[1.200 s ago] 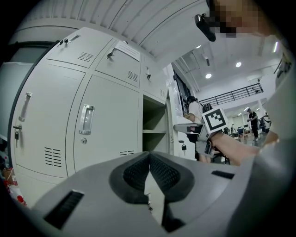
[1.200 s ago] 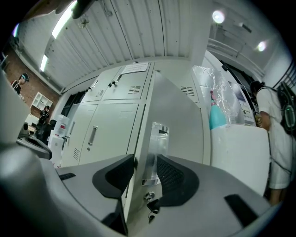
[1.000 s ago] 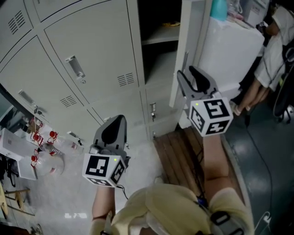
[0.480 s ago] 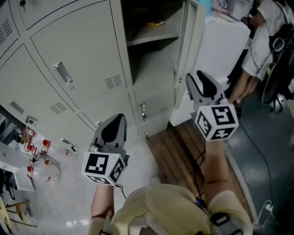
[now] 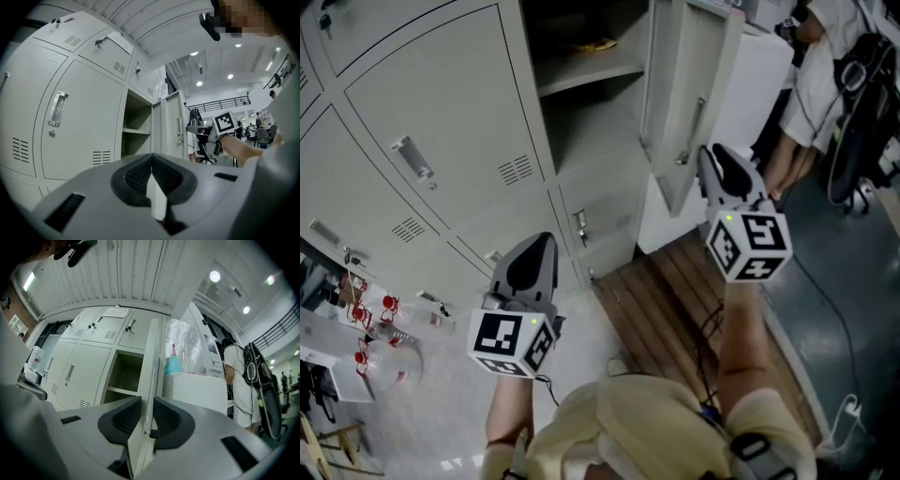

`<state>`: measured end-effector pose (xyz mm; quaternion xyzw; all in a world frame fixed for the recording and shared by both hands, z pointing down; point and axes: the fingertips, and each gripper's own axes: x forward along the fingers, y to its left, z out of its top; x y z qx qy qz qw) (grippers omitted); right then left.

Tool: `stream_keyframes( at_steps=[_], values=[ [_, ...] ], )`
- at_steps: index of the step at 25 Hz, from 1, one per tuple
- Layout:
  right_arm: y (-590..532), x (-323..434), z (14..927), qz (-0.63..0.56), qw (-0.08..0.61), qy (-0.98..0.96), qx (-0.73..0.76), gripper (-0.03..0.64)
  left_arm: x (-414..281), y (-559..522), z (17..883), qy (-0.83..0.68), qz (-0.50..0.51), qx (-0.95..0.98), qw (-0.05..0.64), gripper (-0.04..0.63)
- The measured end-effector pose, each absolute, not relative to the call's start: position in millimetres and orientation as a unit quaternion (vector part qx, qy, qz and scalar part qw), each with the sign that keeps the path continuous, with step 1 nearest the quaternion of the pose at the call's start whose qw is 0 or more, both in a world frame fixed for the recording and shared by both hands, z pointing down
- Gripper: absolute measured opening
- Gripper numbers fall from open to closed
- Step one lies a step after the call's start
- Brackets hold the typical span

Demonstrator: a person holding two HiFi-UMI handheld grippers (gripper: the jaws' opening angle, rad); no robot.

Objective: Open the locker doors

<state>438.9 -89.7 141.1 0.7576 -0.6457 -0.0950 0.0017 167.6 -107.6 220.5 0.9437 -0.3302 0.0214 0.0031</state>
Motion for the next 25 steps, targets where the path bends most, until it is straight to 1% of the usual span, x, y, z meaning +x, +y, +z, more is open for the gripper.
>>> stream_keyframes(
  at_steps=[6,11,19,25],
  values=[
    [-84,459,142,-0.091,-0.006,-0.621,0.779,0.071,167,-106,226,-0.334,0.027,0.942,0.010,0.003],
    [-80,466,142,-0.098,0.005,-0.598,0.795,0.071,156,-107,233,-0.345,0.031,0.938,0.016,0.003],
    [-67,431,144,-0.112,0.000,-0.612,0.783,0.071,119,-111,244,-0.375,0.031,0.926,0.036,0.003],
    [-63,391,164,-0.094,-0.011,-0.644,0.760,0.071,93,-106,258,-0.394,0.033,0.917,0.055,0.003]
  ],
)
